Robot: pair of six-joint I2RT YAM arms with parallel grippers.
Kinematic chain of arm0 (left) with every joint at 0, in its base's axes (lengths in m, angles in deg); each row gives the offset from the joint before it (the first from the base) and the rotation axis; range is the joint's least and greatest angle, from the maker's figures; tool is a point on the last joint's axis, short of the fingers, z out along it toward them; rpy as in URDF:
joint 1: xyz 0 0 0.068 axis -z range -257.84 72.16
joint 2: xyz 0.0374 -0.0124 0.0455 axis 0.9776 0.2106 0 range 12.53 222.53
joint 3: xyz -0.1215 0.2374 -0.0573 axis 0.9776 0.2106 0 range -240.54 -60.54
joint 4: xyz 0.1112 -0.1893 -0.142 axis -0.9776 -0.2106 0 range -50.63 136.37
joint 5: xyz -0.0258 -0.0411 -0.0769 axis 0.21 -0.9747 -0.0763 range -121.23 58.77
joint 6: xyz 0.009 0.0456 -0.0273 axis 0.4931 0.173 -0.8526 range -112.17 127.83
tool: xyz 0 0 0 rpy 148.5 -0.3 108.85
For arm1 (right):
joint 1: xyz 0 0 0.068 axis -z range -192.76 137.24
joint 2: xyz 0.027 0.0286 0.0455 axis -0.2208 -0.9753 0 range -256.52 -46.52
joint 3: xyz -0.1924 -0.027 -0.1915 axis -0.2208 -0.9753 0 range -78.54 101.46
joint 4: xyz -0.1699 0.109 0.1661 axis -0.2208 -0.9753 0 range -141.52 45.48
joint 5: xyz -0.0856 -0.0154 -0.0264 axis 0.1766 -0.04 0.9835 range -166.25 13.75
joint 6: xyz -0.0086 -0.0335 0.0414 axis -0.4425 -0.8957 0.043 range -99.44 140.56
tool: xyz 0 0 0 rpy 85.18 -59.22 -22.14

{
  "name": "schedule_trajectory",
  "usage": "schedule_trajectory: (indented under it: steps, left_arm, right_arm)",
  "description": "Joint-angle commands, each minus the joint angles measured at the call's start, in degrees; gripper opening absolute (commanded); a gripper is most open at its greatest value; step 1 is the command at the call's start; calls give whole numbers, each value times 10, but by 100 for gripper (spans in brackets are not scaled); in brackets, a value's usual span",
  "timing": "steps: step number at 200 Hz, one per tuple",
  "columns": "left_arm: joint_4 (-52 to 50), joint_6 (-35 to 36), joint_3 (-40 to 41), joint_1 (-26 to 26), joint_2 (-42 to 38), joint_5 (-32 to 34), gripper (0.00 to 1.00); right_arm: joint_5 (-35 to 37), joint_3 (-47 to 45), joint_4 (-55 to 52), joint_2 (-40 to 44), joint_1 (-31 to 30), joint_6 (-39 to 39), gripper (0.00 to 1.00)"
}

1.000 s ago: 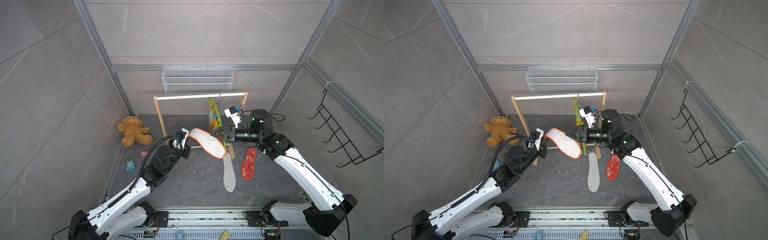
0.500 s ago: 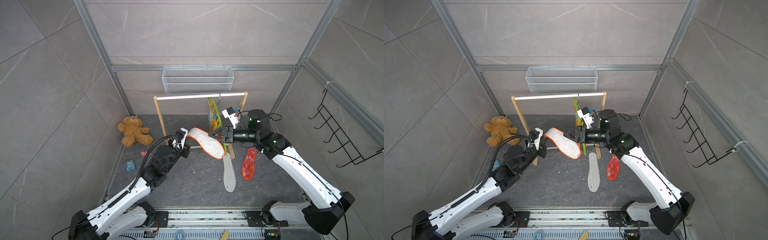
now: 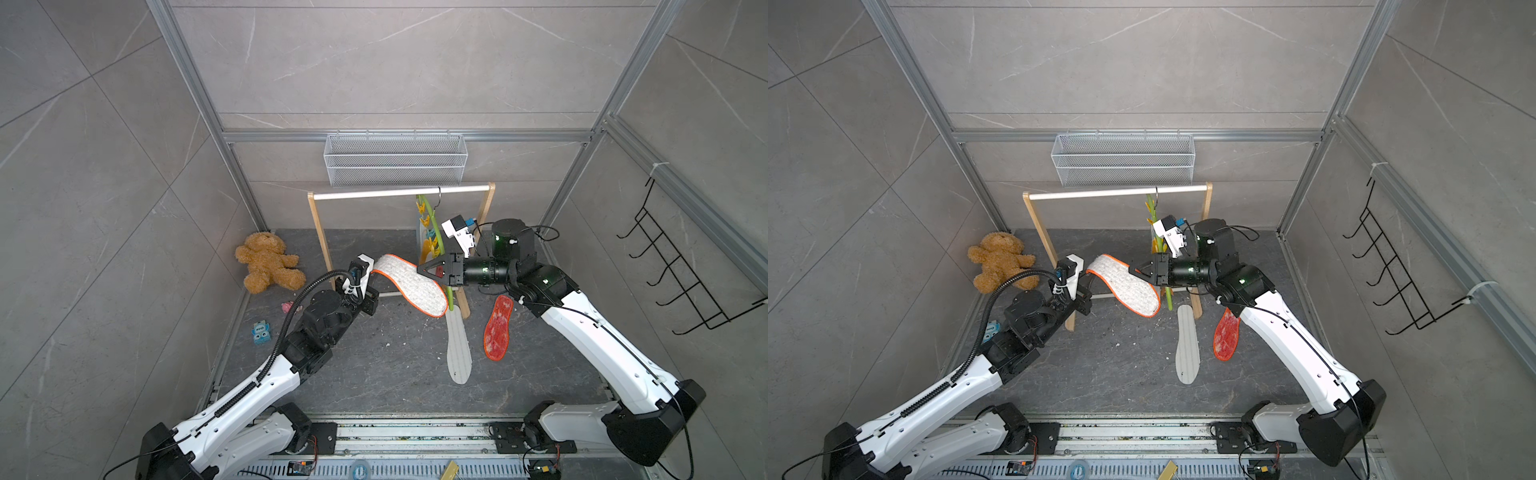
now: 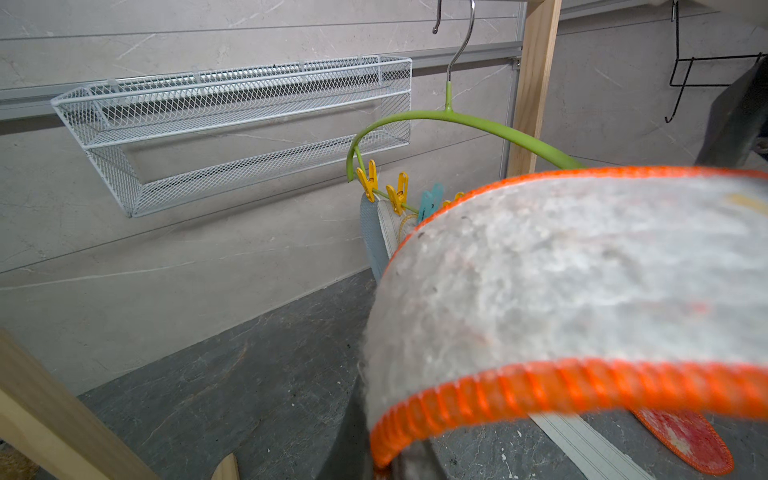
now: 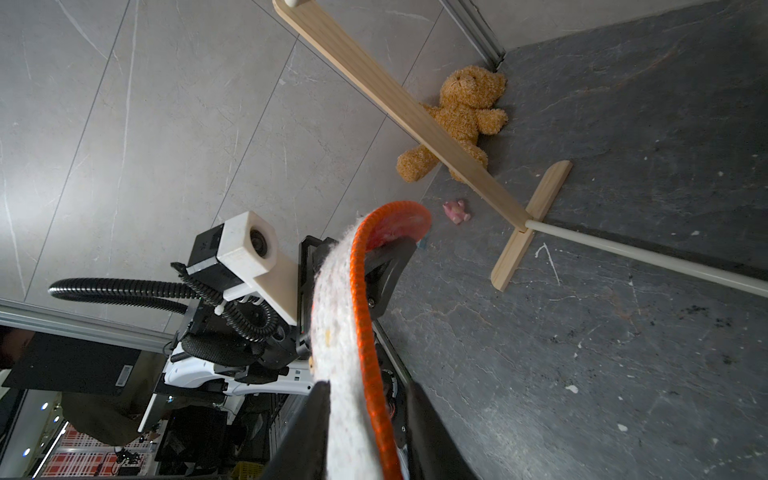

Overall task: Take the shoe insoles off the hanger
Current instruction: Place the insole at the center of the board.

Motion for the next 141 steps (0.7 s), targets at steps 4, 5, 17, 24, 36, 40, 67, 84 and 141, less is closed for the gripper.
schedule_trajectory:
  steps: [4, 5, 17, 24, 36, 40, 67, 84, 141]
  left_arm:
    - [35, -9, -23, -4, -8, -10, 0]
    - [35, -9, -24, -4, -8, -11, 0]
    - [36, -11, -24, -5, -8, -11, 0]
    - [36, -11, -24, -6, -7, -11, 0]
    - [35, -12, -25, -6, -6, -11, 0]
    - [34, -13, -24, -6, -6, -11, 0]
    - [34, -15, -26, -7, -3, -12, 0]
    - [33, -16, -26, -7, -1, -12, 0]
    - [15, -25, -33, -7, 6, 12, 38]
  right_arm:
    - [-16, -2, 7, -1, -4, -7, 32]
    - [-16, -2, 7, -1, -4, -7, 32]
    - [-20, -5, 10, -1, -4, -7, 31]
    - [-24, -7, 13, -1, -4, -5, 30]
    - [-31, -12, 21, -1, -4, 0, 28]
    - [-33, -14, 25, -2, -4, 1, 28]
    - [-46, -24, 47, -2, -5, 16, 23]
    - [-48, -28, 57, -2, -4, 24, 19]
    - [-44, -29, 72, -4, -5, 37, 0]
